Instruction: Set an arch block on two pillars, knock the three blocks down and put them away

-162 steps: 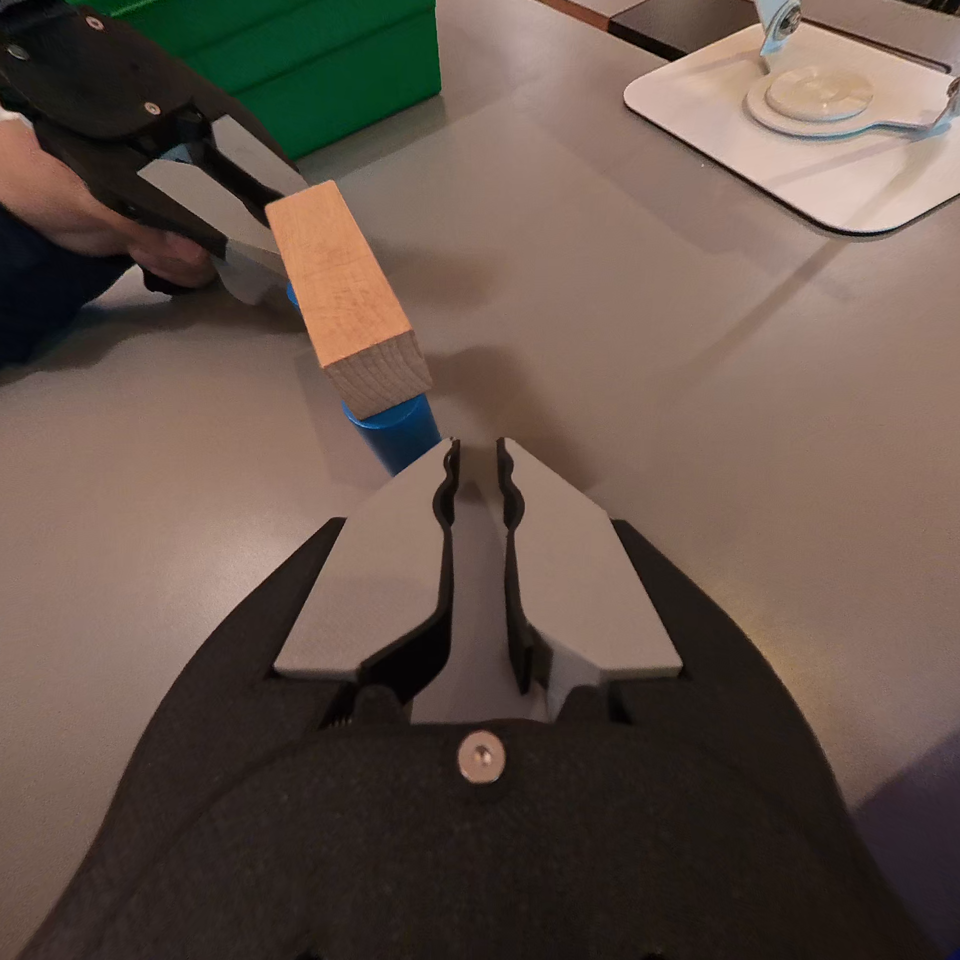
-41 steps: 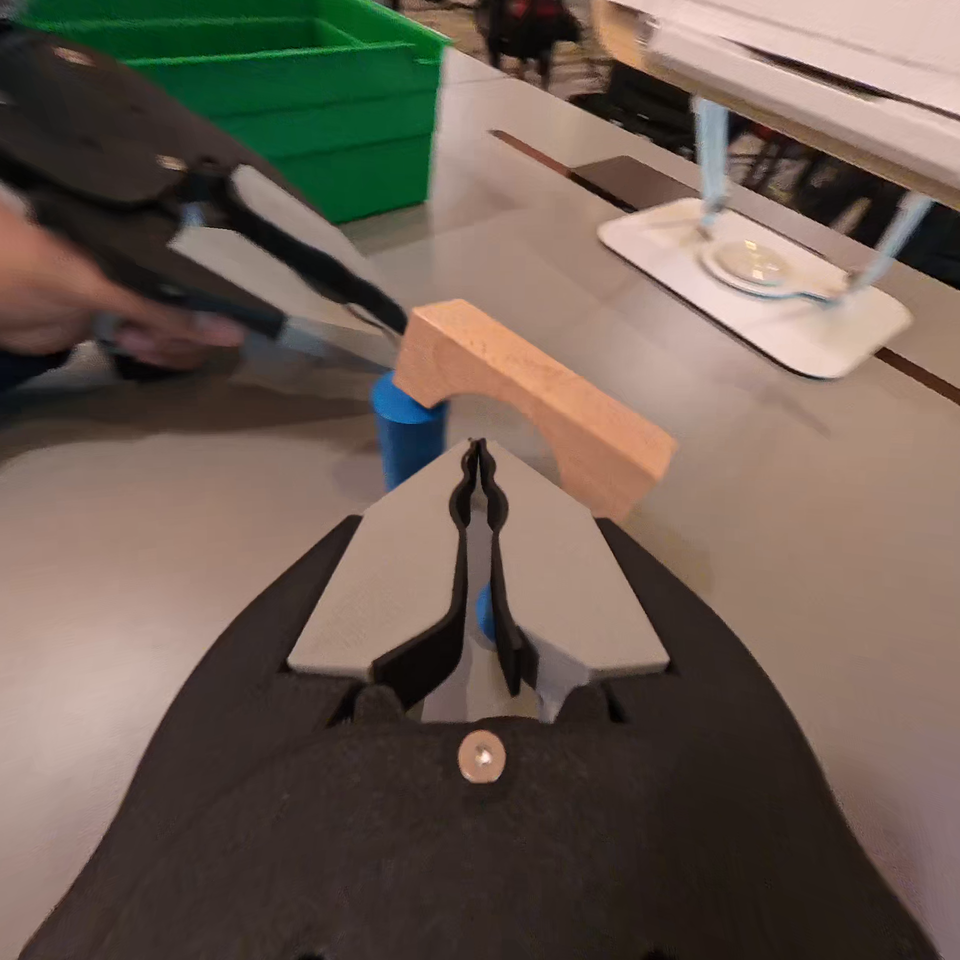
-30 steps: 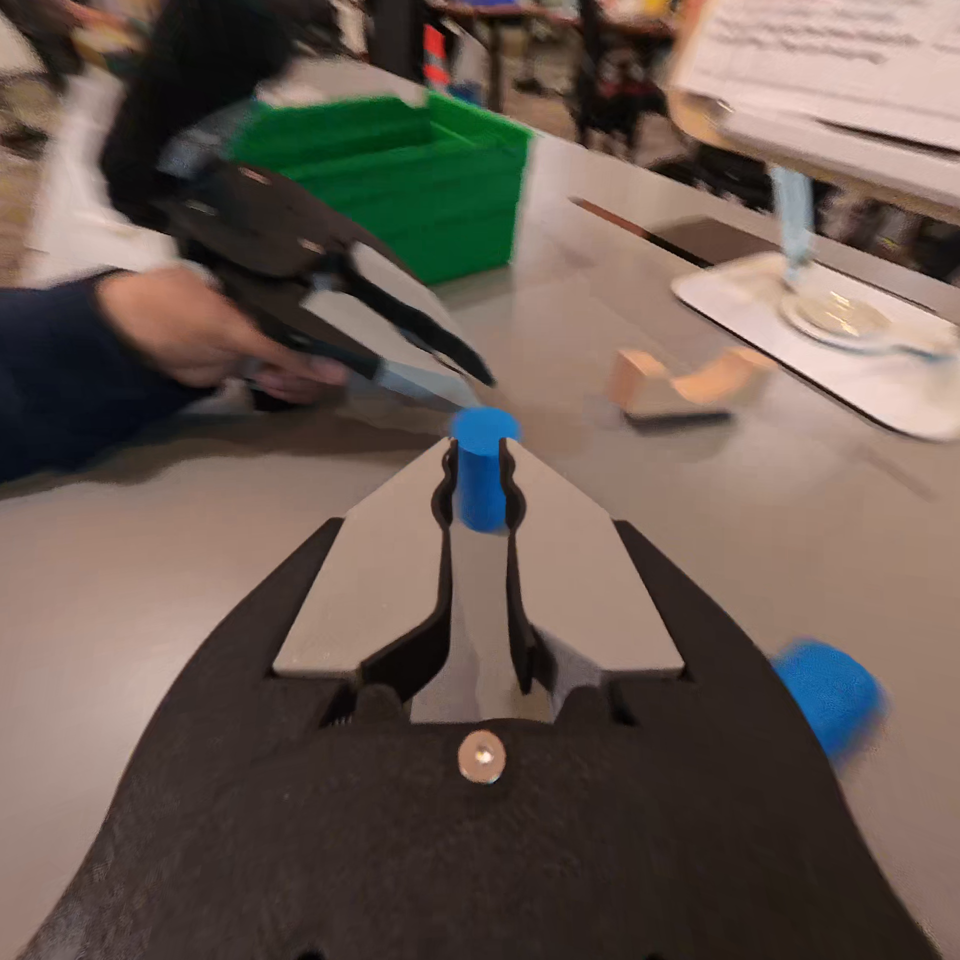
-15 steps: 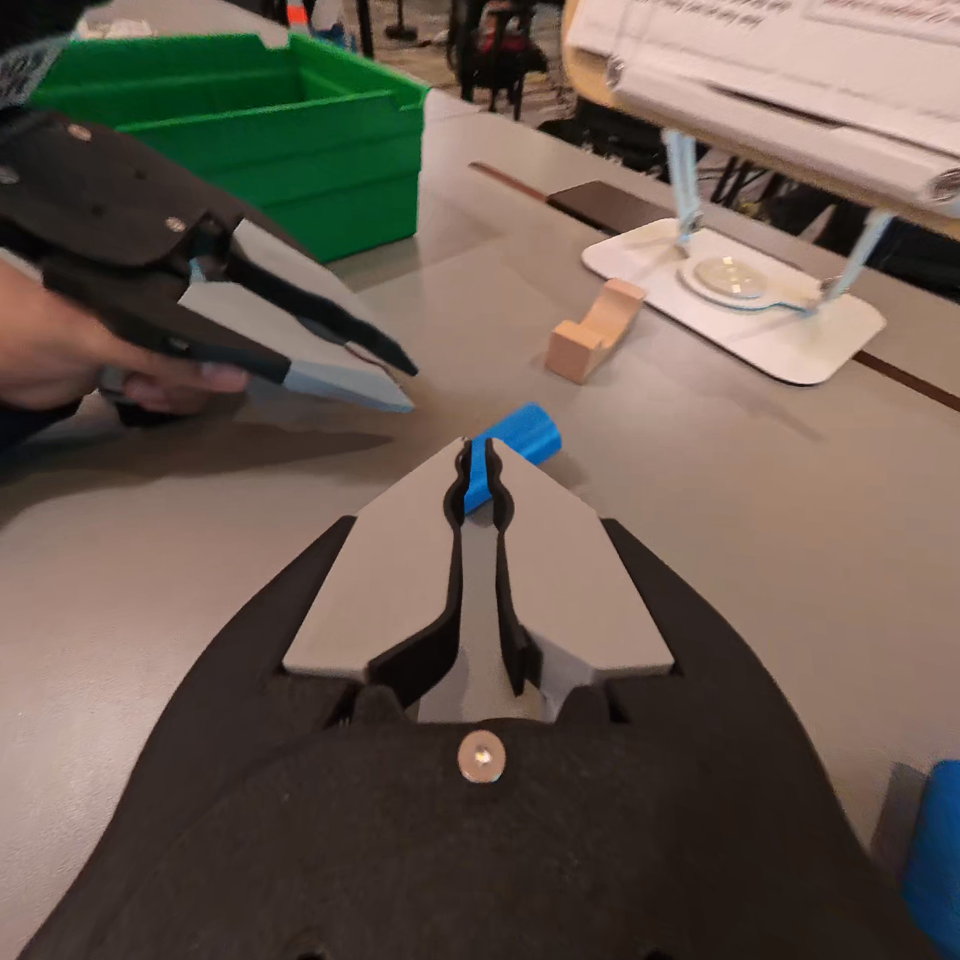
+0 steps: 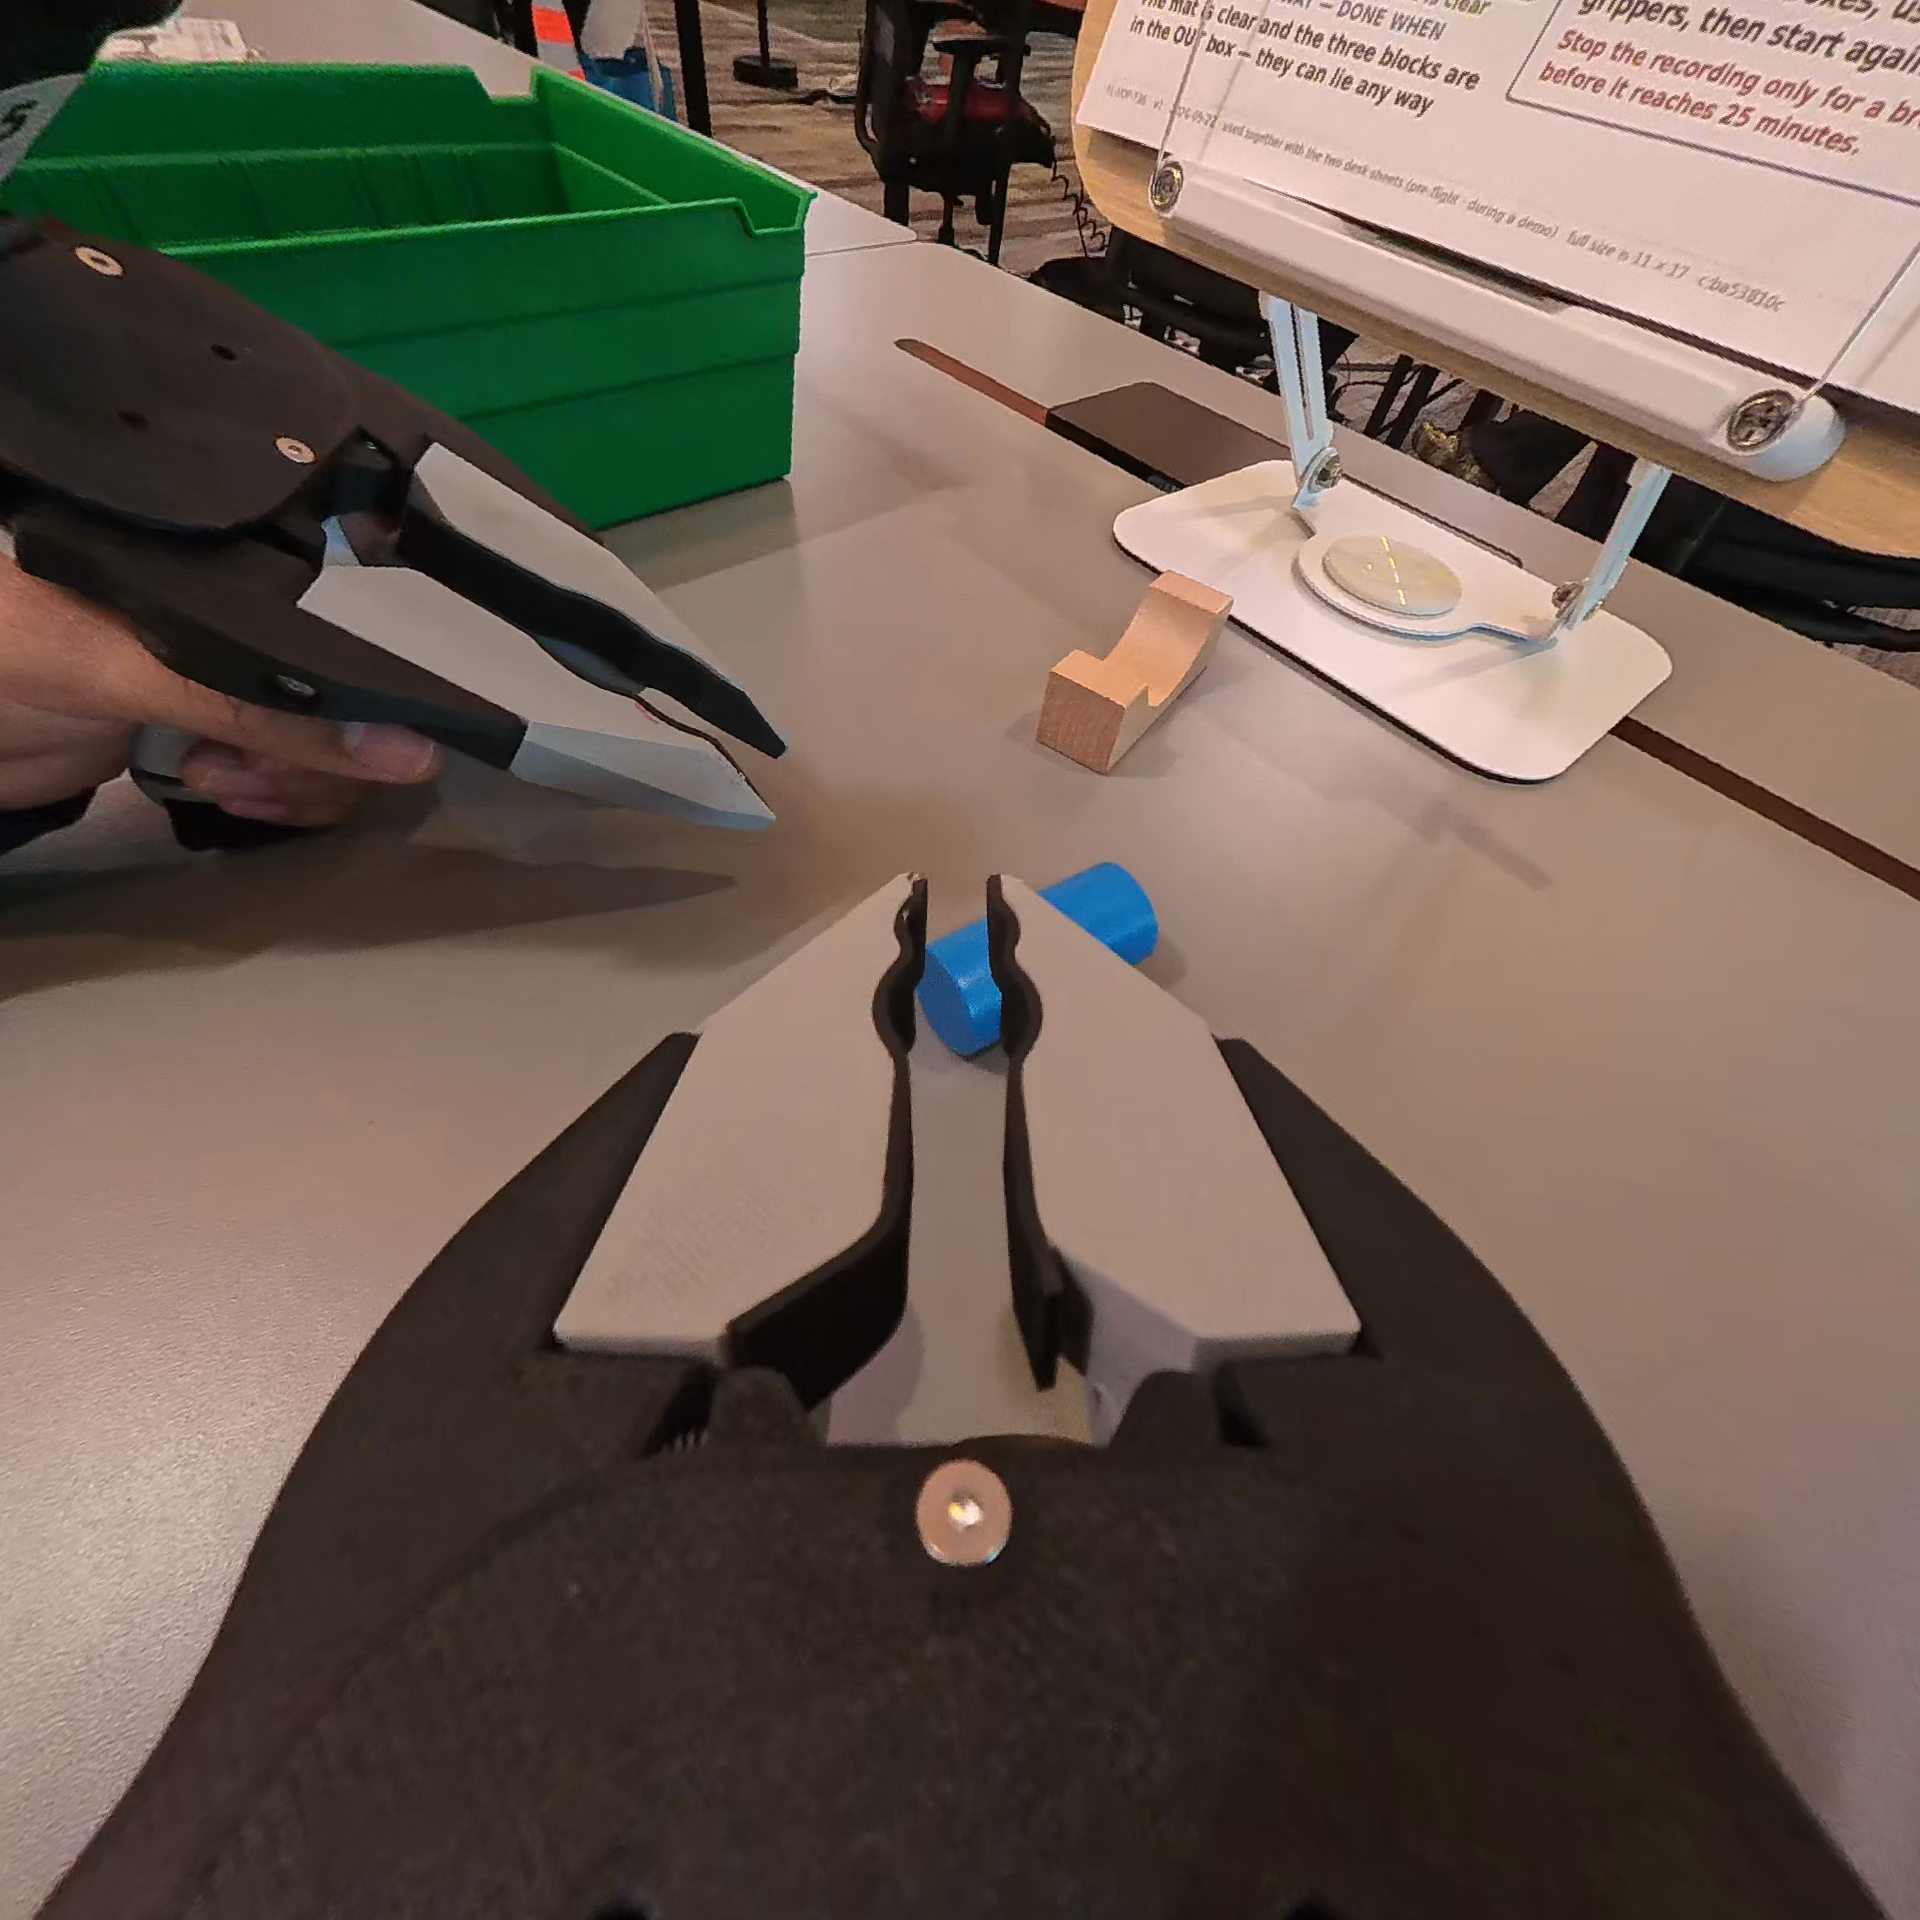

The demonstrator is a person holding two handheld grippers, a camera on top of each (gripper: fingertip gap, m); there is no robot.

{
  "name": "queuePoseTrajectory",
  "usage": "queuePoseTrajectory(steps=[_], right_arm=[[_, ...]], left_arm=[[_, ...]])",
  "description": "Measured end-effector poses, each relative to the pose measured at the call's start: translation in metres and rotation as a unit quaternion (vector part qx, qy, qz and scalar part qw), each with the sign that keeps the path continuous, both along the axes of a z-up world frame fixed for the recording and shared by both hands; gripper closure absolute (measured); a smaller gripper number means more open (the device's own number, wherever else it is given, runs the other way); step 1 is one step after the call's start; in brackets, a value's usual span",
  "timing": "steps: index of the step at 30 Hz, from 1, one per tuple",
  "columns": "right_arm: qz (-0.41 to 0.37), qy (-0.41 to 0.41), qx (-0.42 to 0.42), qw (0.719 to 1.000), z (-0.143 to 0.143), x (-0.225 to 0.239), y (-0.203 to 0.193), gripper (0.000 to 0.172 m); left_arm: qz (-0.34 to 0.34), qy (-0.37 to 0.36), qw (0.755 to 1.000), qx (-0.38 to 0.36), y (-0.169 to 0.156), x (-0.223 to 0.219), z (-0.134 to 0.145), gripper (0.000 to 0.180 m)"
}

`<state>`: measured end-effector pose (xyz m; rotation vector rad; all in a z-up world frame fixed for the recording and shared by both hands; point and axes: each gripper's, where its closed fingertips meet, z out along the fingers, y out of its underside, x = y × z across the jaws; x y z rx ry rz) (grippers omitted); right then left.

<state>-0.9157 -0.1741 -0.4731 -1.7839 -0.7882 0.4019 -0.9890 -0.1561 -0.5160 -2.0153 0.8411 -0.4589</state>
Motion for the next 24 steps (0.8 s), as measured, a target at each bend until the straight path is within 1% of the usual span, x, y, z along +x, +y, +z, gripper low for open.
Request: queuePoseTrajectory(steps=[12, 16, 20, 24], right_arm=[[0.001, -0.006, -0.010, 1.000, -0.005, 0.000, -0.001, 0.158], [0.005, -0.003, -0.027, 1.000, -0.010, -0.001, -0.001, 0.147], [0.012, -0.002, -0.031, 0.999, -0.011, -0.003, -0.003, 0.142], [0.019, -0.007, -0.047, 0.999, -0.018, -0.005, -0.005, 0.135]], left_arm=[[-0.003, 0.002, 1.000, -0.001, -0.001, 0.001, -0.001, 0.157], [-0.003, 0.003, 1.000, -0.001, -0.001, 0.001, -0.001, 0.157], [-0.005, 0.003, 1.000, -0.002, -0.002, 0.001, -0.001, 0.157], [-0.006, 0.005, 1.000, -0.003, -0.002, 0.002, -0.001, 0.157]])
